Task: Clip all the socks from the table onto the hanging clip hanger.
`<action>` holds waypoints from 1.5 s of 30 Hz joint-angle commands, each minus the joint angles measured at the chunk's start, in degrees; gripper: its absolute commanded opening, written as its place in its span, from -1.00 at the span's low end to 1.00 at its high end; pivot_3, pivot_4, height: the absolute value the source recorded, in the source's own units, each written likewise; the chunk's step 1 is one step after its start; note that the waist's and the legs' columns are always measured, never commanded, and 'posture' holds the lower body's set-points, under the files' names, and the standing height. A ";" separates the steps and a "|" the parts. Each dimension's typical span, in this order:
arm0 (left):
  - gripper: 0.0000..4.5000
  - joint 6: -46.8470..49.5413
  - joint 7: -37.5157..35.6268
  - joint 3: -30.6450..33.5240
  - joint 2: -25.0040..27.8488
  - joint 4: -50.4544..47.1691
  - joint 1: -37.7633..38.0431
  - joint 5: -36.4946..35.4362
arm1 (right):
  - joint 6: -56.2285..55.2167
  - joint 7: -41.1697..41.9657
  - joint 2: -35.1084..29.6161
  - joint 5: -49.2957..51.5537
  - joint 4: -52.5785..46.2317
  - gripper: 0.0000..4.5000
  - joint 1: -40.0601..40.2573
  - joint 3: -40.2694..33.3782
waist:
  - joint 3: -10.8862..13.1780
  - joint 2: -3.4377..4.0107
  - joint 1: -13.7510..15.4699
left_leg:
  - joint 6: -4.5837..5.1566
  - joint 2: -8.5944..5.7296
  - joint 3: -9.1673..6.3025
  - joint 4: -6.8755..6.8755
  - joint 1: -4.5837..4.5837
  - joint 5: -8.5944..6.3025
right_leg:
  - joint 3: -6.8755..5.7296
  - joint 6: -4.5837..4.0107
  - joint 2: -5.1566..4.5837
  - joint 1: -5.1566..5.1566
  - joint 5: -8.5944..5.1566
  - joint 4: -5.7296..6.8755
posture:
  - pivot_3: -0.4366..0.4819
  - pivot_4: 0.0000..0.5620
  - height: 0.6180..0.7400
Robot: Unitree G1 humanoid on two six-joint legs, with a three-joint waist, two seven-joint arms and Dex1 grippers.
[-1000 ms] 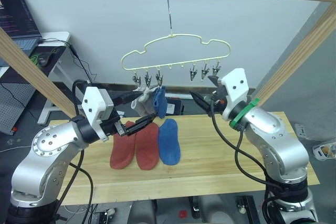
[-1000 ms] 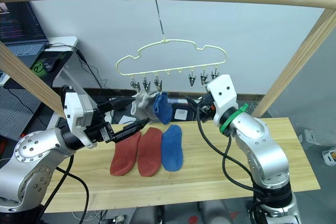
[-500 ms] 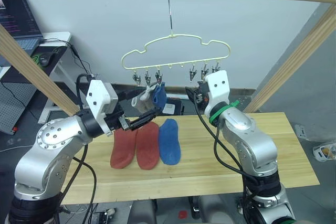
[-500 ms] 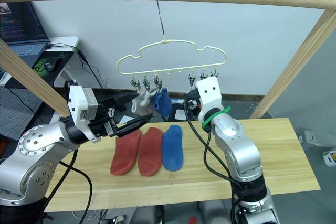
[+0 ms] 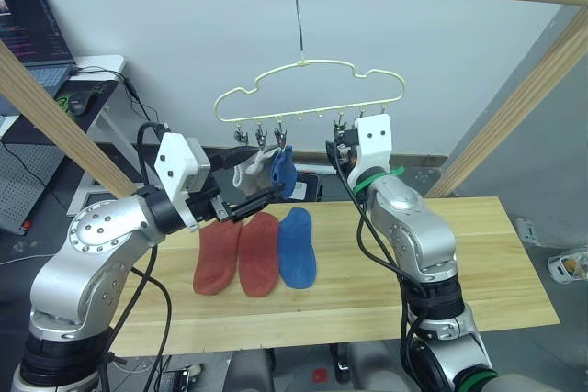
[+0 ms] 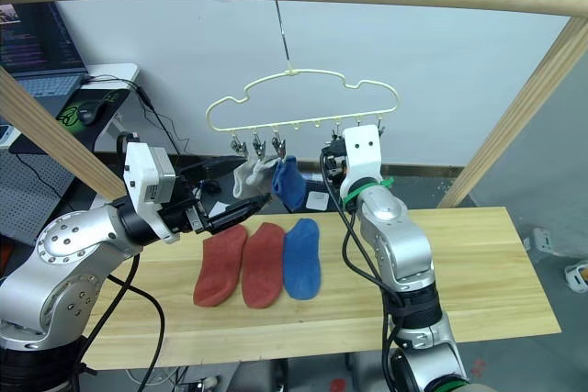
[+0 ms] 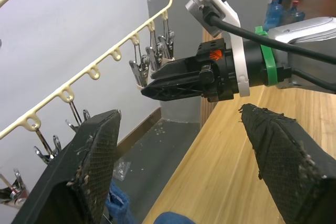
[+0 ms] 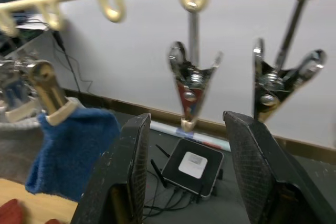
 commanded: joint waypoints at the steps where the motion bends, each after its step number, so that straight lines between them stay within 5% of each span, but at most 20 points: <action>1: 0.74 -0.75 -0.40 -0.08 0.16 -0.85 -0.78 0.06 | -2.99 -0.71 0.67 -0.31 -0.01 0.02 -2.51 -0.96 | 0.00 0.00 -0.06 | 0.00 0.00 0.00 0.00 0.01 0.00 | 0.00 0.00 0.00 0.00 0.00 0.00 | -0.22 -0.37 0.91; 38: 0.74 -0.50 -0.78 0.03 0.37 -1.10 -0.04 0.45 | -9.45 0.36 5.17 2.42 7.03 0.02 -7.59 -3.68 | 0.00 0.01 0.00 | 0.00 0.01 -0.05 -0.01 0.00 0.00 | 0.00 0.00 0.00 0.00 0.00 -0.01 | -0.19 -0.36 0.91; 45: 0.74 -0.51 -0.88 0.02 0.40 -1.16 0.09 0.49 | -9.95 0.22 5.03 2.37 7.04 -0.78 -7.45 -3.46 | 0.00 0.01 0.00 | 0.00 0.01 -0.05 -0.02 0.00 0.00 | 0.00 0.00 0.00 0.00 0.00 -0.01 | -0.20 -0.36 0.91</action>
